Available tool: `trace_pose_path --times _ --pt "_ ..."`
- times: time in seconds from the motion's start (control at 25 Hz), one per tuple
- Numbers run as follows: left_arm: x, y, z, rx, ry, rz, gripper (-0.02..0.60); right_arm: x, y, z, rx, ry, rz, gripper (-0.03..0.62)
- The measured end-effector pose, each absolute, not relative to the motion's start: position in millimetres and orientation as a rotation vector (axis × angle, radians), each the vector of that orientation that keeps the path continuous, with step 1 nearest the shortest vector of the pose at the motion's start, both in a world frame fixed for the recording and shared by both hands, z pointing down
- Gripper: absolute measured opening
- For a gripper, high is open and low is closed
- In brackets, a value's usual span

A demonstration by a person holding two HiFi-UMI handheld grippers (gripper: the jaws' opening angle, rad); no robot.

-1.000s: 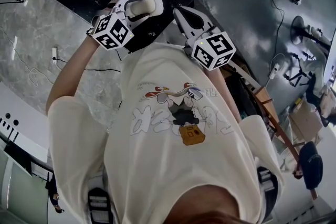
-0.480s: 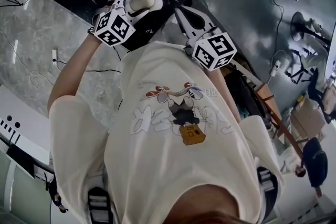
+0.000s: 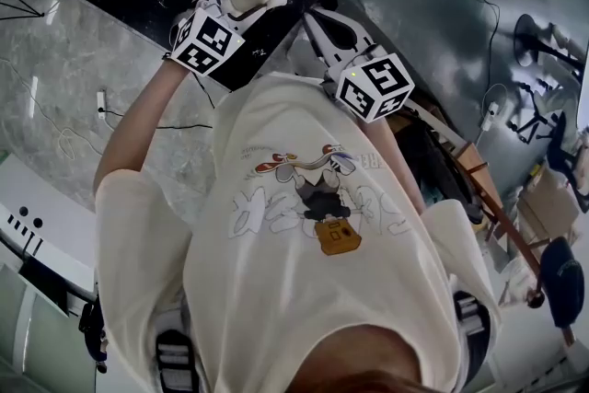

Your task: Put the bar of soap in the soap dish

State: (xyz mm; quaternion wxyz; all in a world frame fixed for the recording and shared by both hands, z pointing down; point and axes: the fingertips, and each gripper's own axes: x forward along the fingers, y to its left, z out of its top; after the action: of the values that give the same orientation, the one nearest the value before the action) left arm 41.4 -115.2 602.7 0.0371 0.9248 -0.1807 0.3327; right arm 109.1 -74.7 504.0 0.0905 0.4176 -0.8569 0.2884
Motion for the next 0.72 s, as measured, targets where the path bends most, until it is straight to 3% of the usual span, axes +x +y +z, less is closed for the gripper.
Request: trace_pose_path --times 0.52,0.64,0.72 --pt "16.3 -111.0 536.8 2.668 -0.899 0.566 0.259 87.0 -58.1 496.1 1.226 -2.593 0.851 0.006" --pt "2.3 -98.8 512.0 2.62 -1.016 0.418 0.193 76.4 -52.2 494.1 1.218 -2.601 0.843 0.006" --pt "-8.5 -90.6 495.4 2.579 -1.084 0.333 0.067 68.2 -48.2 491.3 1.218 -2.604 0.82 0.006"
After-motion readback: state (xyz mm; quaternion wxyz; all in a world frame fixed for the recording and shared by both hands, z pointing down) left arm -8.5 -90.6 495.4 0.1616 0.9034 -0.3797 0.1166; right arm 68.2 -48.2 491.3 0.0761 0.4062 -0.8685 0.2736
